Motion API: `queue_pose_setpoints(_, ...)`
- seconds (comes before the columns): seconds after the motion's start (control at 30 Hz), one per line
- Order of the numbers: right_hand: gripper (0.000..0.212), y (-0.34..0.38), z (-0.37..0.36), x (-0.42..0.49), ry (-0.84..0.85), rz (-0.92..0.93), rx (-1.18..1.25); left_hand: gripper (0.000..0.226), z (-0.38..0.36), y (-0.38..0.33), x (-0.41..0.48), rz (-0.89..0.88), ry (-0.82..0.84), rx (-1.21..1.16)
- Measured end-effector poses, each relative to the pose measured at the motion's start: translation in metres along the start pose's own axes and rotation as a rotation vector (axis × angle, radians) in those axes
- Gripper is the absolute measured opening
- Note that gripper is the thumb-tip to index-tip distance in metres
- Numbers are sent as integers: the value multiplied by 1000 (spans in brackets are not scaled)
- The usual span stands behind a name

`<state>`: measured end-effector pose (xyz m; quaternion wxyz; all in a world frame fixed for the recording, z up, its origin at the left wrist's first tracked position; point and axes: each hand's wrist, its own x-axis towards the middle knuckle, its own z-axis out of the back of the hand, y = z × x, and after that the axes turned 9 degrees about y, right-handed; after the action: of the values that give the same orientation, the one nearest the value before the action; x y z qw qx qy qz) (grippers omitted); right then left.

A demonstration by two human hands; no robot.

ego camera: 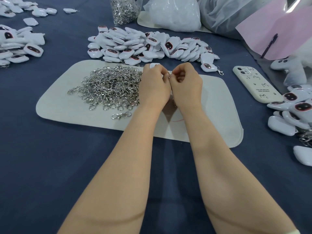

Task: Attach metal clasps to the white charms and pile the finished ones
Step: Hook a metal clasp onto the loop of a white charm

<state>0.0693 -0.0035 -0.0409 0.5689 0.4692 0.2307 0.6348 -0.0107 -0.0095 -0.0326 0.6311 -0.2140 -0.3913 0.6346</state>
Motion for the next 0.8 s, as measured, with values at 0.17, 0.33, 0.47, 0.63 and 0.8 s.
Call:
queue_pose_setpoints(0.17,10,-2,0,1,32,-40,24,15,0,1,0,5,5,-7)
queue_pose_setpoints(0.33,7,-3,0,2,29,-72,27,15,0,1,0,5,2,-12)
queue_pose_setpoints(0.47,7,-3,-1,2,20,-73,29,15,0,2,0,4,-2,-12)
queue_pose_setpoints(0.63,8,-2,0,1,5,-73,31,15,0,0,-1,4,3,-12)
queue_pose_setpoints(0.8,6,0,-1,0,14,-55,-25,16,0,1,-1,0,0,9)
